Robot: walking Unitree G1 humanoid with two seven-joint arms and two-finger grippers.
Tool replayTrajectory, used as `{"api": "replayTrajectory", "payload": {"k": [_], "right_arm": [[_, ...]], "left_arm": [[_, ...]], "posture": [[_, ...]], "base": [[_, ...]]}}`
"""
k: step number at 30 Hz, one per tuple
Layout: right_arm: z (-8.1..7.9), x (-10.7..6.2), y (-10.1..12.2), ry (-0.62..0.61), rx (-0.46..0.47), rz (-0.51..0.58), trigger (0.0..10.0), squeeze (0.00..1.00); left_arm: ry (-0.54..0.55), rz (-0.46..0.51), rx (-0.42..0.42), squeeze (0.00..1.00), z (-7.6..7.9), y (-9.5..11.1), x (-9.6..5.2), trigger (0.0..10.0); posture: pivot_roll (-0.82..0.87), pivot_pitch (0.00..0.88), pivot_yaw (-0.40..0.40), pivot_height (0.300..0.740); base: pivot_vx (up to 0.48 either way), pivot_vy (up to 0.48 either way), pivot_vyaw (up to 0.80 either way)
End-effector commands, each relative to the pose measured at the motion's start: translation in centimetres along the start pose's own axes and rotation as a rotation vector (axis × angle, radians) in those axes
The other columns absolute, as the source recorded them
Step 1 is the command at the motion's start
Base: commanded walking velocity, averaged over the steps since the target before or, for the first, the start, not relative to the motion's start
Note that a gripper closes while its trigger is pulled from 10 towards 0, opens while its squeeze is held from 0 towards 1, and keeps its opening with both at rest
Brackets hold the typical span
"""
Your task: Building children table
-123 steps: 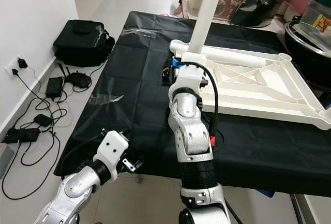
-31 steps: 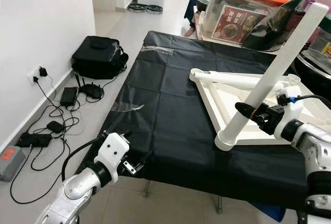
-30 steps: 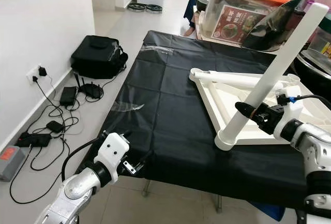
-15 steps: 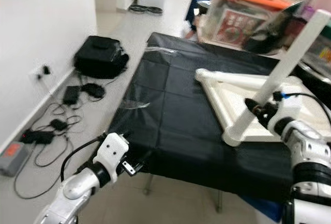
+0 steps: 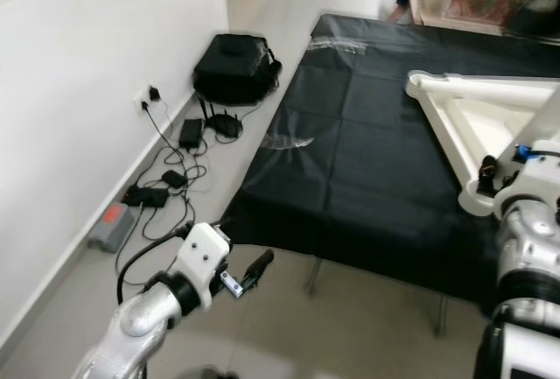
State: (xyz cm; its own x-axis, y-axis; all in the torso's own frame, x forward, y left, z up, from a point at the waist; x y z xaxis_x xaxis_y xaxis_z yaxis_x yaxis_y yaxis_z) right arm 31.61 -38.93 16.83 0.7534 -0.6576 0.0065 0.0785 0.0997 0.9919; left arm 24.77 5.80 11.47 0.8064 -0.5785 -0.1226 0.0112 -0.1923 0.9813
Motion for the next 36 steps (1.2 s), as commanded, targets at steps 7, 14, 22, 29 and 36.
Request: {"api": "replayTrajectory", "payload": {"k": [7,14,22,29,36], "right_arm": [[-6.0,-7.4,-1.6,0.174,-0.036,0.083,10.0,0.0],[-11.8,-15.2,-1.9,0.589,-0.016,0.145,10.0,0.0],[-15.0,-19.0,1.0,0.83,0.057,0.252,10.0,0.0],[-15.9,-18.7,2.0,0.837,0.068,0.249,10.0,0.0],[-16.6,-17.7,3.5,0.835,0.022,0.297,10.0,0.0]], "left_arm": [[-0.006,-0.018,-0.008,0.0,0.0,-0.4,-0.2,10.0],[-0.006,-0.017,-0.001,0.0,-0.1,-0.4,-0.2,10.0],[0.011,0.003,-0.001,0.0,-0.3,-0.2,-0.3,10.0],[0.048,0.022,-0.016,0.0,-0.8,0.1,-0.4,10.0],[0.097,0.031,-0.035,0.0,-1.4,0.3,-0.4,10.0]], "posture": [[0.09,0.112,-0.066,0.74],[0.09,0.098,-0.065,0.74],[0.09,0.092,-0.062,0.74],[0.09,0.086,-0.066,0.74],[0.1,0.085,-0.068,0.74]], "base": [[0.0,0.0,0.0],[0.0,0.0,0.0],[0.0,0.0,0.0],[0.0,0.0,-0.46],[0.0,0.0,-0.69]]}}
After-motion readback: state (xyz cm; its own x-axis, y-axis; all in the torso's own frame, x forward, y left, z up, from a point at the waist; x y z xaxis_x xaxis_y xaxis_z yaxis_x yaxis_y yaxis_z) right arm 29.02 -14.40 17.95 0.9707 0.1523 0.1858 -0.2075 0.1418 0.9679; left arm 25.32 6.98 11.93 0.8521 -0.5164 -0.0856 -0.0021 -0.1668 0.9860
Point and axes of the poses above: a point about 5 cm out from each wrist's last joint towards the gripper, its own x axis pointing out of the wrist towards the gripper, its own y axis along the axis of the wrist's last joint, z = x × y, the point moved 2 cm from there along x, pointing out of the wrist towards the gripper, and after that the axes turned 1 degree about -x, right-handed, at the moved point
